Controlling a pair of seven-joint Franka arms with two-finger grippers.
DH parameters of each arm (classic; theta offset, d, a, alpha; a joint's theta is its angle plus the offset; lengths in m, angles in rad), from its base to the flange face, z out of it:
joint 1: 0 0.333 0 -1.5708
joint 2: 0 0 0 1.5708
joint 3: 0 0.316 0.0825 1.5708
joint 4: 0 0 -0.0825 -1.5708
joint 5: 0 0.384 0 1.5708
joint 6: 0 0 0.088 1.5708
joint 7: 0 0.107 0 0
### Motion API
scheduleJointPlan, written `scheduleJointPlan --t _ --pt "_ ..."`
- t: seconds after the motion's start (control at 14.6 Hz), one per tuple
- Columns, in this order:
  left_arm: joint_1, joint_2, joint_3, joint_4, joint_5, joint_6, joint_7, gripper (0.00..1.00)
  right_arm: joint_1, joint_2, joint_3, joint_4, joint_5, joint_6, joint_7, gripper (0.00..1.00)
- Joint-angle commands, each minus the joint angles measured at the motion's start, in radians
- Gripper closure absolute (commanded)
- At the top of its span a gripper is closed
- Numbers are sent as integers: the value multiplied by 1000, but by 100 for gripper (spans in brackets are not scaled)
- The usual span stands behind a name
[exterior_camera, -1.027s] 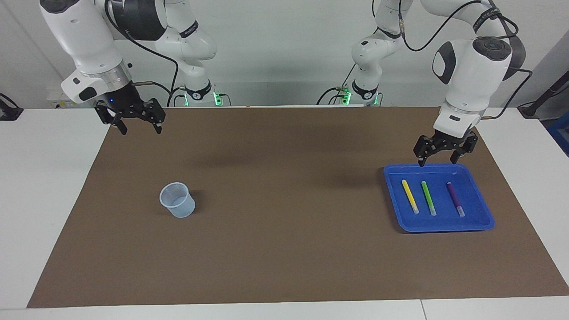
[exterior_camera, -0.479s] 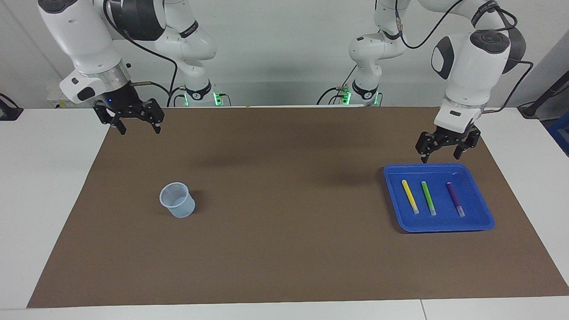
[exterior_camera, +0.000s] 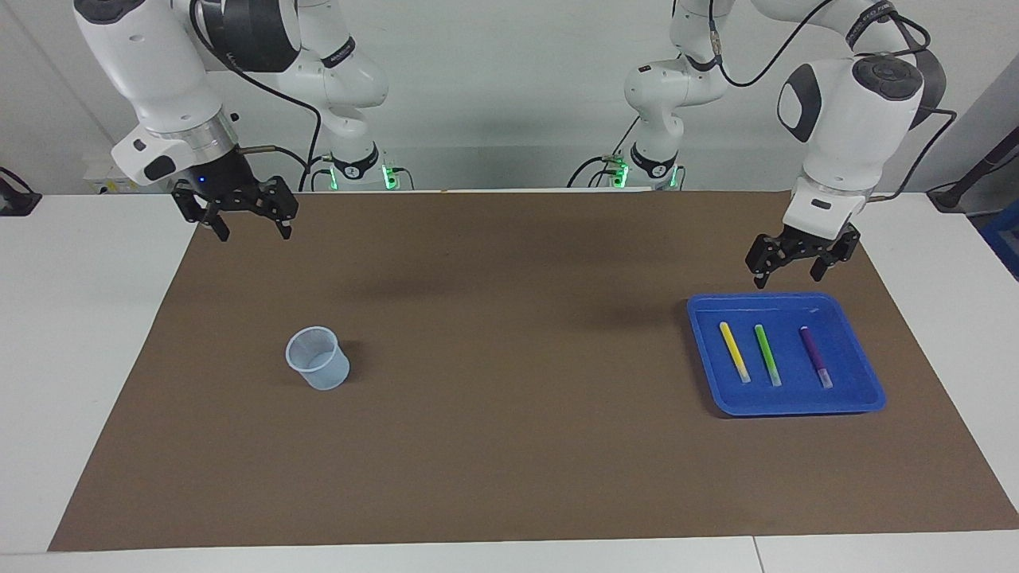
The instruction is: Right arm passes pens to left for tray arrangement
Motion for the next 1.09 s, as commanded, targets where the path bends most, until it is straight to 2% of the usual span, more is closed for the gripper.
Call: scheduleJointPlan --t 0.0,0.21,0.41,0.68,0.96,1.03 --pt "-95 -29 88 -10 -22 -27 -1 0 -7 -17 2 -10 -4 -10 -17 0" --pt "-99 -34 89 -10 -22 -57 3 0 -13 -17 0 -10 -2 -13 -17 0" --pt "-105 -53 78 -1 -49 -140 3 0 -13 -17 2 -10 -4 -10 -17 0" --pt "-105 -106 73 -1 -94 -165 -5 0 -11 -17 2 -10 -4 -5 -15 0" --pt "-91 -116 73 -15 -95 -187 -5 0 -11 -17 2 -10 -4 -5 -15 0" --pt "-90 -119 78 8 -95 -212 -8 0 -11 -17 2 -10 -4 -5 -15 0"
